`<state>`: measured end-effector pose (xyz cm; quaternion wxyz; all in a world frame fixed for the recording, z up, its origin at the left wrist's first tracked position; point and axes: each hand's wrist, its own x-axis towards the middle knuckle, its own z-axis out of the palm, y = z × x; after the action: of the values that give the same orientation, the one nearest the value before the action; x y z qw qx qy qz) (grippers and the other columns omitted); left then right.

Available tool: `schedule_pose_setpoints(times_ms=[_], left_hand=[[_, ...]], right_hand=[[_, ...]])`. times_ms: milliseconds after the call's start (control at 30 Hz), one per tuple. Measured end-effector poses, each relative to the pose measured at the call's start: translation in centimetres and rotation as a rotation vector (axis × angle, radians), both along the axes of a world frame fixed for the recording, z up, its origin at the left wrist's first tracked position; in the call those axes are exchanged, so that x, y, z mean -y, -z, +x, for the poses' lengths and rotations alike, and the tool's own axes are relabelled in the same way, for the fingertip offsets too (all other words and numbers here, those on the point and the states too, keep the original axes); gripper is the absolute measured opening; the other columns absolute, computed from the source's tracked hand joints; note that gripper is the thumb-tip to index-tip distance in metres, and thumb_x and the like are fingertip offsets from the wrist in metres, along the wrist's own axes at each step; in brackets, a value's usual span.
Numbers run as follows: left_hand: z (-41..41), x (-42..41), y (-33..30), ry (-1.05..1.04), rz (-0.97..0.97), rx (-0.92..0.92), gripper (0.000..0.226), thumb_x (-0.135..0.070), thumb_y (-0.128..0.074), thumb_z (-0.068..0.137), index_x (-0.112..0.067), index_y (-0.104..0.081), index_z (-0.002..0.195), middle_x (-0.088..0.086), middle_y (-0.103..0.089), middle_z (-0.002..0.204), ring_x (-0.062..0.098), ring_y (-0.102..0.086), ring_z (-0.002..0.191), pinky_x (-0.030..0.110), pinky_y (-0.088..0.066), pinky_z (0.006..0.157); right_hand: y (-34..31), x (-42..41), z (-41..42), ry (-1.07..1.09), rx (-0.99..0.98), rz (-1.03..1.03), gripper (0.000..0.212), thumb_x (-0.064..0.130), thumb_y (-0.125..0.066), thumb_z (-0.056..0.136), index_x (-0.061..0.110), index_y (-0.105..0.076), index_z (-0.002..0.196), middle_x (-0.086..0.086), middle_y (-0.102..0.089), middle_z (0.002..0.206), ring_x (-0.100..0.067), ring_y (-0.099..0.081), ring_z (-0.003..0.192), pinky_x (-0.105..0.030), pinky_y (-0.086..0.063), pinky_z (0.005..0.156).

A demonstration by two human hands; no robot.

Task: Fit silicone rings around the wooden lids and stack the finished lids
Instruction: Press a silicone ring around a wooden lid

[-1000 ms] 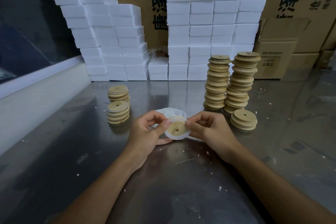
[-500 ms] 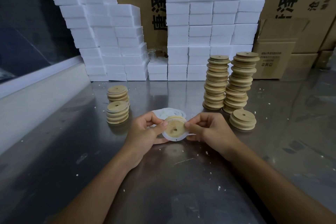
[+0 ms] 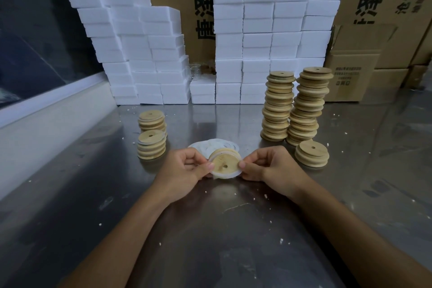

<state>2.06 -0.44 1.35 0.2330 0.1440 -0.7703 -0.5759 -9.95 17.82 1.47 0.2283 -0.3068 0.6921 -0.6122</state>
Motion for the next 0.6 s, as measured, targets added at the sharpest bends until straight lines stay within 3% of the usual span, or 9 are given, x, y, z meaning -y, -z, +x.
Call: schedule_pose_setpoints(times_ms=[167,433,533,600], left_hand=[[0.01,0.39,0.03,-0.037,-0.192,0.036,0.022,-0.001,-0.074,0.081,-0.015,-0.065,0.067,-0.007,-0.068,0.057,0.009,-0.059,0.054,0.021,-0.05,0.061],[-0.14,0.19,0.41,-0.053,-0.221,0.056,0.015,-0.007,-0.073,0.084,-0.013,-0.063,0.073,-0.005,-0.07,0.061,0.003,-0.055,0.052,0.024,-0.048,0.065],[-0.05,0.34,0.44,-0.037,-0.137,0.021,0.015,-0.002,-0.075,0.08,-0.01,-0.063,0.079,0.0,-0.073,0.067,0.012,-0.063,0.062,0.03,-0.052,0.072],[0.04,0.39,0.37,-0.009,-0.11,0.008,0.024,-0.001,-0.077,0.077,-0.011,-0.06,0.091,0.003,-0.074,0.072,0.013,-0.062,0.066,0.025,-0.052,0.072]], right_hand=[[0.0,0.1,-0.25,-0.008,-0.161,0.076,0.006,0.014,-0.076,0.085,0.009,-0.075,0.081,-0.007,-0.076,0.077,-0.014,-0.071,0.073,-0.025,-0.06,0.074],[0.23,0.11,-0.04,0.032,-0.13,-0.004,0.008,0.009,-0.076,0.084,0.001,-0.075,0.085,-0.012,-0.075,0.075,-0.017,-0.07,0.068,-0.024,-0.06,0.069],[0.43,0.34,0.21,0.071,-0.169,-0.012,0.005,0.011,-0.077,0.084,0.006,-0.076,0.083,-0.007,-0.076,0.075,-0.015,-0.069,0.068,-0.024,-0.059,0.069],[0.44,0.55,0.41,0.109,-0.248,-0.009,0.002,0.012,-0.077,0.084,0.012,-0.076,0.082,-0.002,-0.076,0.076,-0.01,-0.069,0.068,-0.023,-0.057,0.068]])
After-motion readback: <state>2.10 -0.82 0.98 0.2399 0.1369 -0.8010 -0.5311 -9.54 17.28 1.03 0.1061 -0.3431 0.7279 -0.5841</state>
